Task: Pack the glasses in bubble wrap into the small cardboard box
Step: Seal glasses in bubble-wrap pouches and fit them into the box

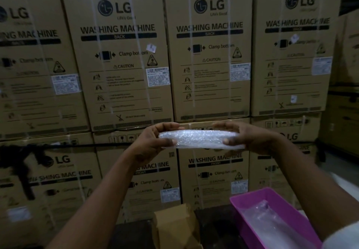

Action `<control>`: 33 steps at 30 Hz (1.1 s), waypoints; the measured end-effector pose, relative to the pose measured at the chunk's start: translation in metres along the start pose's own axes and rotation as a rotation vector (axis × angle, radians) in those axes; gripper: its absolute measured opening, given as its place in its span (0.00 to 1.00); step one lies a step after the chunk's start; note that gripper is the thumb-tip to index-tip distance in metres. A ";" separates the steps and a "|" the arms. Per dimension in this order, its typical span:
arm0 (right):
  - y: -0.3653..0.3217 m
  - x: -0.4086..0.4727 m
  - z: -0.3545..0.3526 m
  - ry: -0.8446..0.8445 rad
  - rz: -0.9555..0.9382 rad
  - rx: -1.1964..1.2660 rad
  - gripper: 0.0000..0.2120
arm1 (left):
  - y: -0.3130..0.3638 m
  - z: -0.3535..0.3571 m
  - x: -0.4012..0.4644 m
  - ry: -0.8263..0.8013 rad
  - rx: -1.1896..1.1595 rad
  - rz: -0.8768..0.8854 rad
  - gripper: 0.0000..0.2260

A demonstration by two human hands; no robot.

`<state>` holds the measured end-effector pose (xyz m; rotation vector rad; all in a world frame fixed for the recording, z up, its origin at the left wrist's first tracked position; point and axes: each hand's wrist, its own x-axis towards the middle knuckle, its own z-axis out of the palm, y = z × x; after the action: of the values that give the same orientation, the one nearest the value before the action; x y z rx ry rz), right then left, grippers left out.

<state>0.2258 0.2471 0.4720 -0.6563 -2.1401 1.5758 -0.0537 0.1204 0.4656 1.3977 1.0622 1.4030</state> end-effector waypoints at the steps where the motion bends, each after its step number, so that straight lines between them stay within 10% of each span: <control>1: 0.001 0.000 0.003 -0.006 0.025 -0.054 0.27 | 0.000 -0.002 0.000 -0.001 -0.005 0.002 0.19; 20: -0.001 -0.006 0.002 0.263 0.009 0.312 0.15 | -0.003 -0.026 -0.002 0.178 0.083 -0.028 0.17; 28: -0.018 0.009 0.018 0.345 0.058 0.284 0.19 | -0.010 0.011 -0.001 0.218 1.303 0.692 0.29; 33: -0.029 0.017 0.035 0.331 0.076 0.350 0.19 | -0.039 0.034 0.012 0.289 1.702 0.780 0.35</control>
<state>0.1882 0.2222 0.4905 -0.8182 -1.5713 1.6896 -0.0194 0.1425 0.4313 3.0880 2.2668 1.0000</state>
